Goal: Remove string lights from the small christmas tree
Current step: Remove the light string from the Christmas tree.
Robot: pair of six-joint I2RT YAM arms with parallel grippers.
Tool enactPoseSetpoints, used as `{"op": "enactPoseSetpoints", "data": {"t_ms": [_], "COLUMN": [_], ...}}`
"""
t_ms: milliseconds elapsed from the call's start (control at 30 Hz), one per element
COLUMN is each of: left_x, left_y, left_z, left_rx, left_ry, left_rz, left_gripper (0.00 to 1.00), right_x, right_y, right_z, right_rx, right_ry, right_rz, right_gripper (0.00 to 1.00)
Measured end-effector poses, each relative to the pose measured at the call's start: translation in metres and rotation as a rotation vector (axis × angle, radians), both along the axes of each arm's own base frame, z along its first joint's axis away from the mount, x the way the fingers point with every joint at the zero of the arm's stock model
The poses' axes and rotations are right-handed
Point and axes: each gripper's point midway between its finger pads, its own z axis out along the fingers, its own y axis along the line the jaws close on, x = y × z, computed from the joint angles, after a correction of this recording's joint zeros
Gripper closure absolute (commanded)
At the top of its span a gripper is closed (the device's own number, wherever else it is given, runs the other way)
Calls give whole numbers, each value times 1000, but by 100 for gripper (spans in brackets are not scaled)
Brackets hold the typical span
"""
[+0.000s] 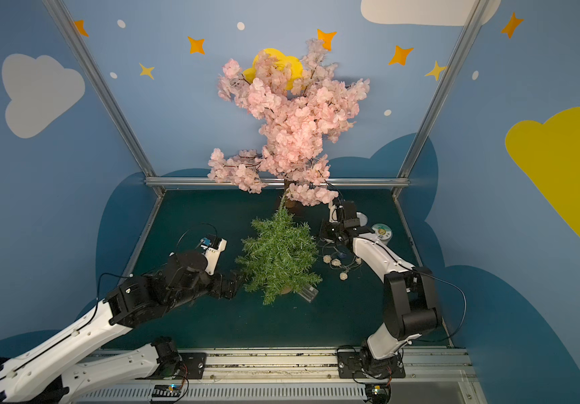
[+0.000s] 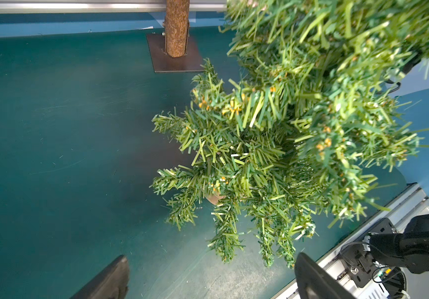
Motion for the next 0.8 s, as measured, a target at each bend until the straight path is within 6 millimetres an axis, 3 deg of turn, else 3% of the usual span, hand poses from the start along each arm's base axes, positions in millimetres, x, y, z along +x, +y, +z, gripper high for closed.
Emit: {"op": "enactPoseSetpoints", "data": {"t_ms": [167, 200, 267, 300, 433, 633, 700, 800], "left_x": [-2, -2, -2, -2, -1, -1, -1, -1], "left_y": [4, 4, 4, 4, 4, 3, 2, 2], "left_z": [-2, -3, -5, -5, -5, -6, -6, -9], "left_rx": [-4, -1, 2, 3, 1, 2, 2, 5], "left_ry": [-1, 1, 3, 4, 4, 5, 8, 13], "left_rz": [5, 7, 7, 7, 8, 8, 7, 6], "left_gripper": [1, 1, 1, 1, 1, 1, 1, 1], "right_x": [-12, -16, -23, -28, -53, -88, -88, -72], "right_y": [-21, -21, -20, -19, -19, -11, -11, -12], "right_z": [7, 5, -1, -7, -36, -71, -82, -98], "right_rx": [20, 17, 3, -7, -93, -253, -329, -419], "right_ry": [1, 13, 45, 67, 164, 278, 315, 362], "right_rz": [-41, -37, -23, -17, 14, 72, 80, 70], "right_gripper": [100, 90, 57, 45, 29, 22, 22, 22]}}
